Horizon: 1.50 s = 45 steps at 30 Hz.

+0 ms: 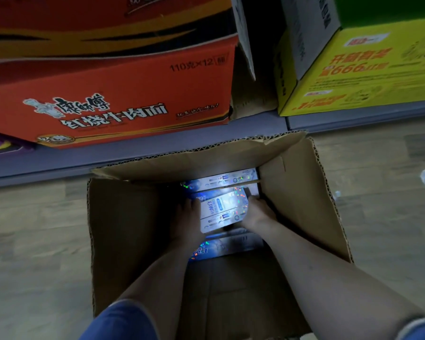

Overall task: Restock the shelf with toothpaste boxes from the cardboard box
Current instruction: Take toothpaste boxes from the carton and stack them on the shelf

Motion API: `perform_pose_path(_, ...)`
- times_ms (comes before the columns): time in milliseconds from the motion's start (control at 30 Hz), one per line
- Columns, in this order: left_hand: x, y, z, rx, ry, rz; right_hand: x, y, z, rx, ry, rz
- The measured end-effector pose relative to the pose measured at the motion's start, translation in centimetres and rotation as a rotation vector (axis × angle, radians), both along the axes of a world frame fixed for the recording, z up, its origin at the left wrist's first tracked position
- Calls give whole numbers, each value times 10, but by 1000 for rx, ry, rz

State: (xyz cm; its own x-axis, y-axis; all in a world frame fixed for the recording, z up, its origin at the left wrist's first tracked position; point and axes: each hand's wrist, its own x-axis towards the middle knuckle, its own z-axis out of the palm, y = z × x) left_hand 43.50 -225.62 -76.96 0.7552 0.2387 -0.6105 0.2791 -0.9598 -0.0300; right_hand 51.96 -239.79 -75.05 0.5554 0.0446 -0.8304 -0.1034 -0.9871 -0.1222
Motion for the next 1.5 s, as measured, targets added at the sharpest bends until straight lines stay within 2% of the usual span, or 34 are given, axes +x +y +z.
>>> perform_pose_path(133,-3,-5,26,-52,64,32,-9,-4,31,-23,18,70)
perform_pose_path(233,-8,-5,54,-87,63,62,-15,-4,62,14,30,37)
perform_pose_path(333,-14,-5,87,-151,30,115,-19,3,95,60,41,-126)
perform_pose_path(433,-17,-9,123,-197,30,172,-24,13,127,51,-60,-421)
perform_pose_path(500,-19,-10,149,-192,37,180,-26,16,151,69,-132,-512)
perform_pose_path(567,-19,-8,176,-158,11,148,-28,14,179,75,-188,-450)
perform_pose_path(733,-15,11,249,-155,-73,103,-23,-2,245,59,-332,12)
perform_pose_path(800,-16,20,281,-178,-116,84,-16,-6,272,154,-263,-32)
perform_pose_path(933,-23,33,343,-189,-302,-6,5,-14,327,458,14,-418)
perform_pose_path(1033,-26,38,395,-185,-452,-97,16,-20,379,608,147,-435)
perform_pose_path(1267,-12,38,525,-135,-585,-168,27,-21,516,809,50,-357)
perform_pose_path(1500,6,51,615,-120,-568,-134,35,-4,607,935,-113,-359)
